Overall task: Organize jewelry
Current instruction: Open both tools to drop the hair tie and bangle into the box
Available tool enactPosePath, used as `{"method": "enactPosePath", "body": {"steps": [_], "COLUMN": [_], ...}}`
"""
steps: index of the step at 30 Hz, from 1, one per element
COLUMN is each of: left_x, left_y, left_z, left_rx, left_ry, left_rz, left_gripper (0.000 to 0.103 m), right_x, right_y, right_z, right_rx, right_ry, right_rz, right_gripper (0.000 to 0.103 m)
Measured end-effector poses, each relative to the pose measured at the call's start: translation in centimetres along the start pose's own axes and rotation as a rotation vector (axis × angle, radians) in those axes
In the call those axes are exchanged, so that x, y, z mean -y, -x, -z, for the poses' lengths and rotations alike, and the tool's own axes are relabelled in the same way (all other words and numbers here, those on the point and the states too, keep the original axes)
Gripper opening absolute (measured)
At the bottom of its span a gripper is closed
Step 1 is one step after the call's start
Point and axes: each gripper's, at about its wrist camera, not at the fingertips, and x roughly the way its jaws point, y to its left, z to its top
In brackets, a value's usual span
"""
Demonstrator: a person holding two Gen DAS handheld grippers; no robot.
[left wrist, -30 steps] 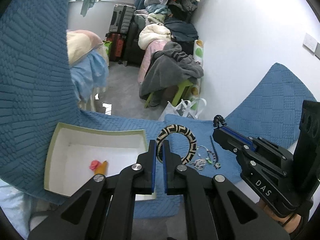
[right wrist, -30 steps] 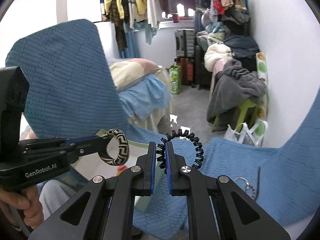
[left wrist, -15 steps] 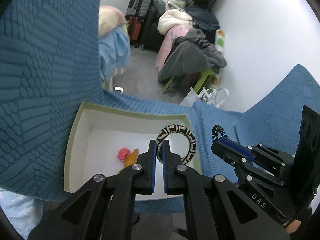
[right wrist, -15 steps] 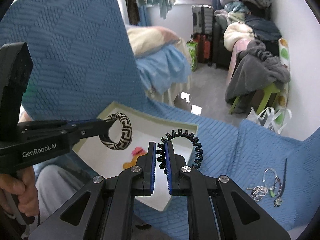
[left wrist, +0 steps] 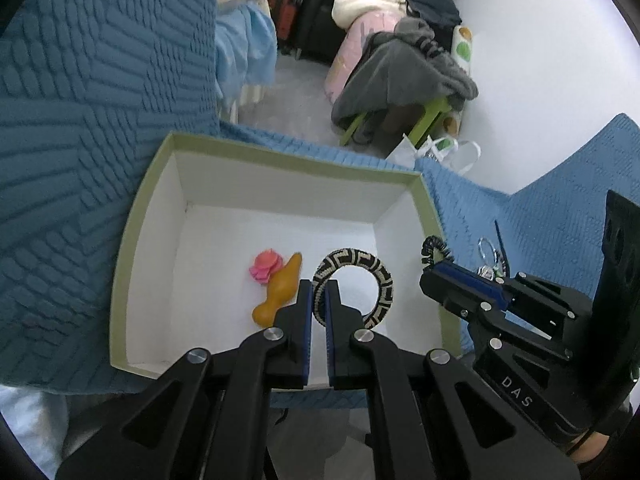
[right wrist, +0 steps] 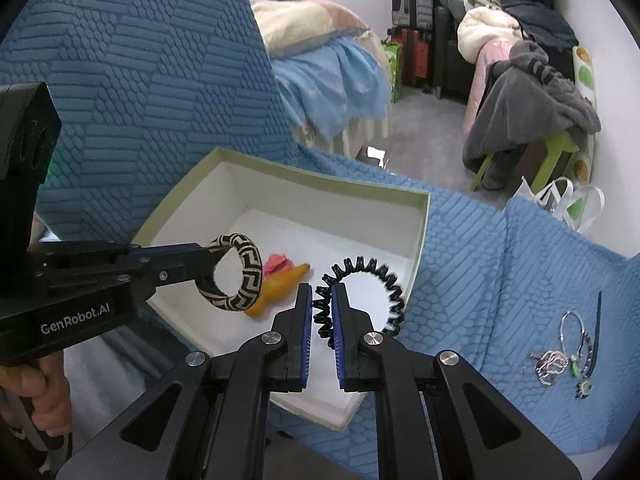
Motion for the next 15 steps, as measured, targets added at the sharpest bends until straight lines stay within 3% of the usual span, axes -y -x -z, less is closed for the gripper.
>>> {"method": "enactPosePath", "body": {"steps": [7,9,11,13,15], "left_x": [-0.3,-0.1,0.0,0.0,0.6], "left_y": [0.1,0.4,0.6,1.3,2.5], "left_z": [0.6,0.5,0.5,0.4,0.3], "left_rx": [-0.020,-0.024,-0.027,-0.008,0.025], "left_ry": [0.020,0.024,0.036,0.057,0.049], "left_rz": [0.004,-0.001,-0.011,-0.031,-0.042], "left_gripper": [0.006,0.009,0.026,0.055,0.056], "right_x": [0.4,0.5,0.5,0.5,0.5], "right_y": [-0.3,0.0,0.6,1.4,2.7], "right_z": [0.5,0.5,0.4,0.3,0.2], "right_rx": [-0.027,-0.022,-0.009,0.006,0.030], "right_ry": [-0.038,-0.047,-0.050,-0.052,-0.047], "right_rz": [-0.020,-0.028,-0.028,-0.029,-0.026], "right_gripper": [0.009,0.017,0.026,0.026,0.026]}}
